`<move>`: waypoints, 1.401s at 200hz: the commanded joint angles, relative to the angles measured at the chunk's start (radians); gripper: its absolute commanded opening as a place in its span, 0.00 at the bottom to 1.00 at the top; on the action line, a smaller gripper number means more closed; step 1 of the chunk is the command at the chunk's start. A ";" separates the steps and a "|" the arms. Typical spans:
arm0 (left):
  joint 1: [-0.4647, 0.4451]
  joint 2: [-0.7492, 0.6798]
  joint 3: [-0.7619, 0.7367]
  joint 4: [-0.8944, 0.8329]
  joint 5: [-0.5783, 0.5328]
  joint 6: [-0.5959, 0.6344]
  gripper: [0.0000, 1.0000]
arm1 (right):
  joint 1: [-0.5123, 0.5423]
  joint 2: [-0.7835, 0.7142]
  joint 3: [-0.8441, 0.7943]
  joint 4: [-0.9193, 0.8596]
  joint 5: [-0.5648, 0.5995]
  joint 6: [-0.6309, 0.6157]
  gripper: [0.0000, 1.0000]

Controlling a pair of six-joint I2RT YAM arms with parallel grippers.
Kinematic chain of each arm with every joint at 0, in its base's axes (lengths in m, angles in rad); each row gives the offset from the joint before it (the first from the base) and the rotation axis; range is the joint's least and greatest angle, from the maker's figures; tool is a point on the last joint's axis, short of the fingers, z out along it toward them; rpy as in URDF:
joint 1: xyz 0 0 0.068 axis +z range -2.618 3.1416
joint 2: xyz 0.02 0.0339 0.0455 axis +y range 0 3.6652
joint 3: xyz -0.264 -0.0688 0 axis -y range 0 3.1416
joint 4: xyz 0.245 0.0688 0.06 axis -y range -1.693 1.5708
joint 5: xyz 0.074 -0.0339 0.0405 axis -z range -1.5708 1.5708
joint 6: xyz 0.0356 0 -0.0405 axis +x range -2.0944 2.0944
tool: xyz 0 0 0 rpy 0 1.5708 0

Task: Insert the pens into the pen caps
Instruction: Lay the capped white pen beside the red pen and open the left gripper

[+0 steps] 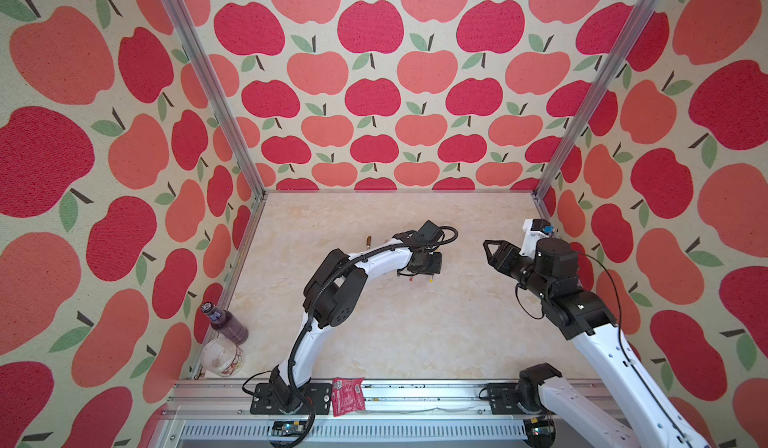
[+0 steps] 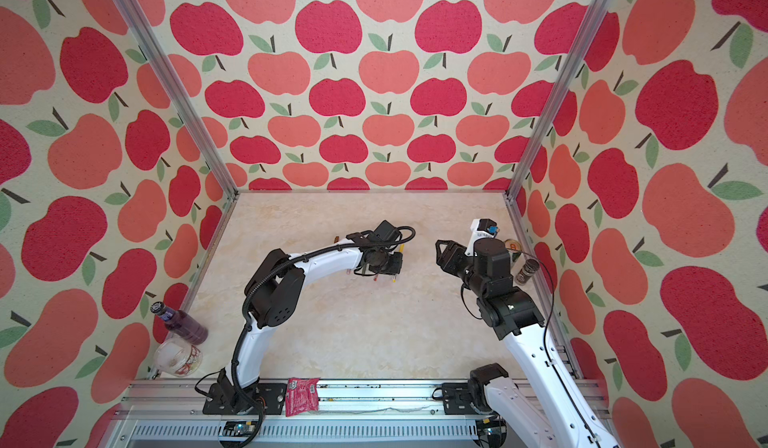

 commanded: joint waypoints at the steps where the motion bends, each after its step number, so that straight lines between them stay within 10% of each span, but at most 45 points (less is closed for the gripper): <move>1: -0.004 0.046 0.063 -0.085 -0.023 -0.034 0.07 | -0.020 -0.021 -0.015 -0.007 -0.005 -0.032 0.59; 161: 0.021 0.163 0.170 -0.090 0.001 -0.037 0.23 | -0.065 -0.065 -0.060 -0.006 -0.025 -0.047 0.59; 280: 0.024 -0.022 0.098 0.123 0.068 0.059 0.28 | -0.066 -0.066 -0.036 -0.053 0.002 -0.070 0.60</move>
